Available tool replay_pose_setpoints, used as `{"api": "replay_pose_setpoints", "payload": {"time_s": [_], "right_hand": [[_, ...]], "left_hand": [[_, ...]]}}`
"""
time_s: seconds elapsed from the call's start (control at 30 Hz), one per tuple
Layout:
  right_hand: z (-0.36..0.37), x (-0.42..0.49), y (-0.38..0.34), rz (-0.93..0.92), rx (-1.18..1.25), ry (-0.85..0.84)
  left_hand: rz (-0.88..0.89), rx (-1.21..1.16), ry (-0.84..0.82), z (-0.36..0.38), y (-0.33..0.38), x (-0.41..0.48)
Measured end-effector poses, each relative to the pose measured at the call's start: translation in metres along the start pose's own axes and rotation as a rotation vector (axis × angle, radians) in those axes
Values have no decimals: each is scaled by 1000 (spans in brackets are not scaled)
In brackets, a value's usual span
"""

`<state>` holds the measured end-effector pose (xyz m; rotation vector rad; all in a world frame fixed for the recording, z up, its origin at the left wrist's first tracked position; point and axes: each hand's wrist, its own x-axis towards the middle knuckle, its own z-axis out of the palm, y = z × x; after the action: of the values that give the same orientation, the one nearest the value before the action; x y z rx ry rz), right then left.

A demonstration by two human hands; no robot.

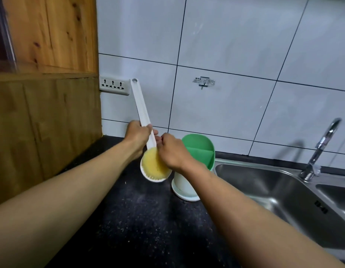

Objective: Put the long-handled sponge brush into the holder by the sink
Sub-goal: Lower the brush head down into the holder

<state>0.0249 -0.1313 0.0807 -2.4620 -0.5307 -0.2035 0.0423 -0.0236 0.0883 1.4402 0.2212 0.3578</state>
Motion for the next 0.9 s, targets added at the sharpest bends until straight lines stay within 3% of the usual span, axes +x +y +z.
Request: {"api": "replay_pose_setpoints", "payload": {"time_s": [0.27, 0.53, 0.9], "right_hand": [[-43, 20, -1, 18, 116, 185], [-74, 35, 11, 30, 98, 294], [-88, 47, 41, 51, 12, 325]], "left_hand": [[193, -132, -47, 32, 39, 13], [273, -293, -170, 69, 59, 23], [235, -376, -258, 106, 53, 43]]}}
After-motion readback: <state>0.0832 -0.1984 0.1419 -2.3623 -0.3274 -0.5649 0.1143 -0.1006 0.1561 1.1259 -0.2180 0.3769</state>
